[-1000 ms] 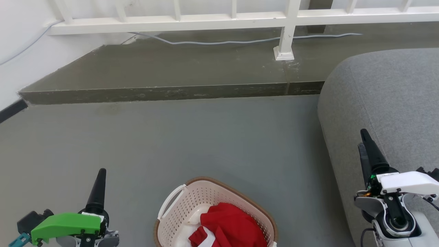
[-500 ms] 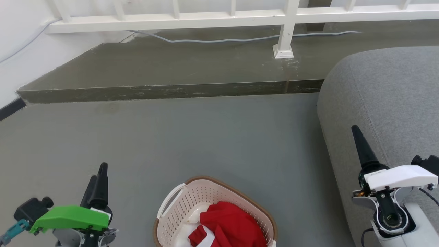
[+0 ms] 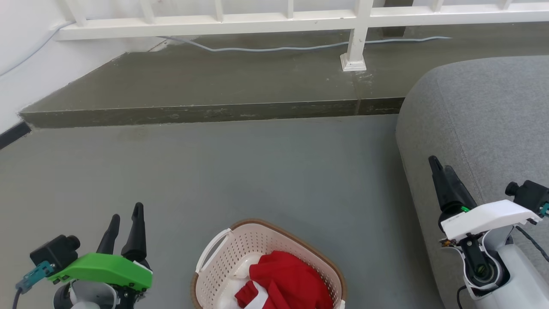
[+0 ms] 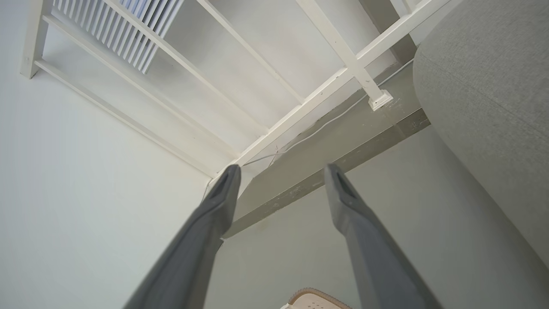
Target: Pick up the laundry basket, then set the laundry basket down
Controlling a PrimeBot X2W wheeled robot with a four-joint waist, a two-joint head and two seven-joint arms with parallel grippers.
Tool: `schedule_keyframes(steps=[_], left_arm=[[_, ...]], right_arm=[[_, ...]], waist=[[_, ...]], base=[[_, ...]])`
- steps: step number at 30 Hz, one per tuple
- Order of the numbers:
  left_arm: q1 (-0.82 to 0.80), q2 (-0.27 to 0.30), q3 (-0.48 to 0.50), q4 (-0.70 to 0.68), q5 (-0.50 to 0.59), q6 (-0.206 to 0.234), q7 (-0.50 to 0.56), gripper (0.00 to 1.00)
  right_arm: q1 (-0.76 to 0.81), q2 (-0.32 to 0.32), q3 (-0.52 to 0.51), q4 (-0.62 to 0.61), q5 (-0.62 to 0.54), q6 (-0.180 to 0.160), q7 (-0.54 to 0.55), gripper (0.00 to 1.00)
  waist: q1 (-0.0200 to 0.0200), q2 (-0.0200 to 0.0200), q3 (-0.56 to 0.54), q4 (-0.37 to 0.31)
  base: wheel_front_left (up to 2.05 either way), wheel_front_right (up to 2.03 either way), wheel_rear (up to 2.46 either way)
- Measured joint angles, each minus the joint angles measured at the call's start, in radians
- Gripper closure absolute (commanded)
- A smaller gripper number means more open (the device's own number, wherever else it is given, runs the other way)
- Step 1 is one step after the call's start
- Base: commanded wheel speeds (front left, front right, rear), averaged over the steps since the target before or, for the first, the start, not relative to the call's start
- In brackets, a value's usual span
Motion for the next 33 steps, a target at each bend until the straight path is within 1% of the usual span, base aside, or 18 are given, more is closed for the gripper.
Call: schedule_keyframes(steps=[15, 21, 33], left_arm=[[-0.013, -0.014, -0.030, -0.008, 0.203, 0.024, -0.049, 0.00], [-0.013, -0.027, -0.033, -0.009, 0.278, 0.025, -0.074, 0.00], [-0.013, -0.030, -0.035, -0.022, 0.435, 0.026, -0.113, 0.00]], right_arm=[[-0.025, 0.000, 0.029, 0.010, -0.186, -0.001, -0.053, 0.00], [-0.029, 0.000, 0.037, 0.022, -0.255, -0.001, -0.077, 0.00], [-0.041, 0.001, 0.057, 0.037, -0.398, -0.001, -0.116, 0.00]], waist=[[0.0000, 0.0000, 0.002, -0.003], [0.0000, 0.0000, 0.001, -0.003], [0.0000, 0.0000, 0.000, -0.005]], base=[[0.00, 0.00, 0.00], [0.00, 0.00, 0.00], [0.00, 0.00, 0.00]])
